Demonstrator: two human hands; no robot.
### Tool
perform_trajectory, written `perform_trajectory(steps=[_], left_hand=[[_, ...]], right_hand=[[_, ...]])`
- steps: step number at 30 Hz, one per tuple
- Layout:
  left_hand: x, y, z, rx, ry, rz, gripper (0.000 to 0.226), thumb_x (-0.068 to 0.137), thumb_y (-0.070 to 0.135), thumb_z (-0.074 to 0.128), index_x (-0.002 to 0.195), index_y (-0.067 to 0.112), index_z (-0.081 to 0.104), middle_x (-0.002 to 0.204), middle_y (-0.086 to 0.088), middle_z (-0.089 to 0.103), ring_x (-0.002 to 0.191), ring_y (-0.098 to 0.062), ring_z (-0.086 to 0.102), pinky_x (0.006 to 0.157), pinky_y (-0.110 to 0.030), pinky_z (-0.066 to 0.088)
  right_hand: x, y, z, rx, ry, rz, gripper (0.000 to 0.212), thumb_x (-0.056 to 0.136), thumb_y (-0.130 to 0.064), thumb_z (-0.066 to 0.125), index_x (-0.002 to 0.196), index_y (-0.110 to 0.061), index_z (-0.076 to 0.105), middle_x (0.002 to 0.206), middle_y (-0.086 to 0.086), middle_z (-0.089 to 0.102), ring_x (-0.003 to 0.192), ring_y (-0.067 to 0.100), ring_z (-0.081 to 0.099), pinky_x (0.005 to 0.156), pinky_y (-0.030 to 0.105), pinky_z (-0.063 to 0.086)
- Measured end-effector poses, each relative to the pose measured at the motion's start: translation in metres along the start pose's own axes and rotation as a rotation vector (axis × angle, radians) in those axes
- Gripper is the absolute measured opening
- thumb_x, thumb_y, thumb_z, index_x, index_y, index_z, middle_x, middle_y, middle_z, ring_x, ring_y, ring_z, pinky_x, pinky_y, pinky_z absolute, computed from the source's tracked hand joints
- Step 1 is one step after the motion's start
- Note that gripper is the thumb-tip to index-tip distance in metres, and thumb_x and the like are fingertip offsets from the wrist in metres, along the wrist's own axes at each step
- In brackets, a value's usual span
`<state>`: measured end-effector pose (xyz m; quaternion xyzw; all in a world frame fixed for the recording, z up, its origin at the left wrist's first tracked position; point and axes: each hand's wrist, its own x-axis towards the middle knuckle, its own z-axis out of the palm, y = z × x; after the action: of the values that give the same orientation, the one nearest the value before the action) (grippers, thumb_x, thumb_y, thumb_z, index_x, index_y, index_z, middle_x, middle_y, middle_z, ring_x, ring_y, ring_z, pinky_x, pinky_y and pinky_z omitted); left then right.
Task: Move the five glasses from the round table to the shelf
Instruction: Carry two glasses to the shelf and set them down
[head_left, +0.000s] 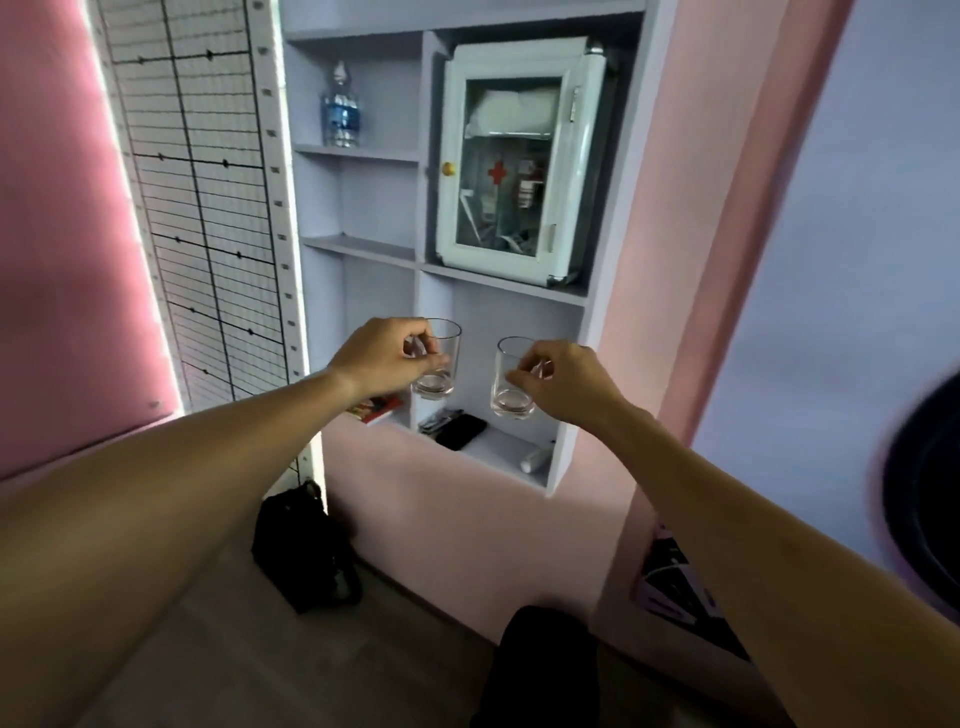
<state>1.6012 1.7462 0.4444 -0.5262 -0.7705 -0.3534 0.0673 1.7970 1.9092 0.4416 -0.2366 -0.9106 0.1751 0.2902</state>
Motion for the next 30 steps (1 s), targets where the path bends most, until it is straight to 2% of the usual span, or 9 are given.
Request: perform_trajectory(steps=[2, 6, 8, 13, 15, 20, 25, 28, 30], left_hand=[[0.015, -0.028, -0.009, 0.023, 0.018, -0.025, 0.019, 0.080, 0.045, 0.074, 0.082, 0.029, 0.065, 0.091, 0.008, 0.073, 0.091, -0.016, 0.069, 0.077, -0.032, 0.055], [0.047, -0.084, -0.028, 0.041, 0.022, -0.089, 0.022, 0.080, 0.045, 0.075, 0.087, 0.027, 0.065, 0.096, 0.001, 0.073, 0.094, -0.022, 0.069, 0.083, -0.044, 0.058], [0.064, -0.111, -0.037, 0.047, 0.037, -0.105, 0.021, 0.080, 0.042, 0.076, 0.087, 0.026, 0.065, 0.097, 0.000, 0.073, 0.096, -0.022, 0.069, 0.085, -0.046, 0.058], [0.112, -0.178, -0.061, 0.063, 0.072, -0.122, 0.017, 0.081, 0.039, 0.076, 0.084, 0.027, 0.065, 0.095, 0.003, 0.073, 0.096, -0.019, 0.068, 0.085, -0.044, 0.057], [0.130, -0.203, -0.068, 0.069, 0.132, -0.125, 0.016, 0.082, 0.041, 0.074, 0.083, 0.028, 0.065, 0.094, 0.004, 0.072, 0.094, -0.016, 0.068, 0.082, -0.040, 0.057], [0.175, -0.257, -0.079, 0.071, 0.285, -0.158, 0.013, 0.084, 0.039, 0.073, 0.081, 0.031, 0.062, 0.095, 0.003, 0.070, 0.091, -0.017, 0.065, 0.076, -0.036, 0.054], [0.225, -0.301, -0.086, 0.036, 0.314, -0.186, 0.013, 0.083, 0.037, 0.074, 0.081, 0.029, 0.063, 0.094, 0.003, 0.070, 0.089, -0.018, 0.066, 0.079, -0.040, 0.056], [0.259, -0.323, -0.090, 0.048, 0.342, -0.187, 0.014, 0.083, 0.036, 0.074, 0.079, 0.030, 0.062, 0.089, 0.003, 0.070, 0.087, -0.018, 0.067, 0.079, -0.040, 0.056], [0.285, -0.342, -0.090, 0.038, 0.344, -0.168, 0.014, 0.084, 0.034, 0.073, 0.078, 0.029, 0.061, 0.089, 0.004, 0.071, 0.086, -0.018, 0.068, 0.078, -0.039, 0.057]], right_hand=[[0.033, -0.008, 0.022, 0.015, -0.014, -0.032, 0.015, 0.081, -0.045, 0.071, 0.076, -0.033, 0.065, 0.085, -0.006, 0.067, 0.083, 0.016, 0.062, 0.074, 0.033, 0.054], [0.098, -0.024, 0.066, 0.051, -0.048, -0.073, 0.016, 0.081, -0.045, 0.072, 0.080, -0.029, 0.068, 0.088, -0.004, 0.067, 0.086, 0.016, 0.062, 0.076, 0.031, 0.052], [0.129, -0.033, 0.085, 0.064, -0.053, -0.091, 0.016, 0.082, -0.045, 0.072, 0.077, -0.031, 0.067, 0.086, -0.004, 0.067, 0.084, 0.016, 0.061, 0.072, 0.028, 0.049], [0.206, -0.056, 0.133, 0.103, -0.061, -0.128, 0.016, 0.082, -0.045, 0.071, 0.075, -0.033, 0.064, 0.086, -0.004, 0.065, 0.083, 0.016, 0.061, 0.072, 0.030, 0.051], [0.236, -0.066, 0.152, 0.118, -0.050, -0.144, 0.016, 0.083, -0.047, 0.069, 0.076, -0.033, 0.064, 0.087, -0.005, 0.065, 0.085, 0.015, 0.061, 0.073, 0.029, 0.050], [0.302, -0.088, 0.191, 0.130, -0.035, -0.209, 0.016, 0.085, -0.047, 0.068, 0.078, -0.035, 0.062, 0.090, -0.006, 0.062, 0.081, 0.011, 0.056, 0.058, 0.018, 0.036], [0.375, -0.100, 0.221, 0.155, -0.006, -0.235, 0.016, 0.086, -0.045, 0.068, 0.079, -0.033, 0.061, 0.096, -0.002, 0.063, 0.085, 0.016, 0.057, 0.069, 0.027, 0.042], [0.423, -0.106, 0.235, 0.181, 0.027, -0.267, 0.016, 0.085, -0.040, 0.069, 0.076, -0.031, 0.061, 0.092, -0.001, 0.061, 0.082, 0.016, 0.055, 0.070, 0.026, 0.040], [0.457, -0.105, 0.248, 0.199, 0.057, -0.284, 0.016, 0.083, -0.037, 0.071, 0.074, -0.030, 0.060, 0.083, -0.003, 0.060, 0.078, 0.017, 0.056, 0.069, 0.026, 0.042]])
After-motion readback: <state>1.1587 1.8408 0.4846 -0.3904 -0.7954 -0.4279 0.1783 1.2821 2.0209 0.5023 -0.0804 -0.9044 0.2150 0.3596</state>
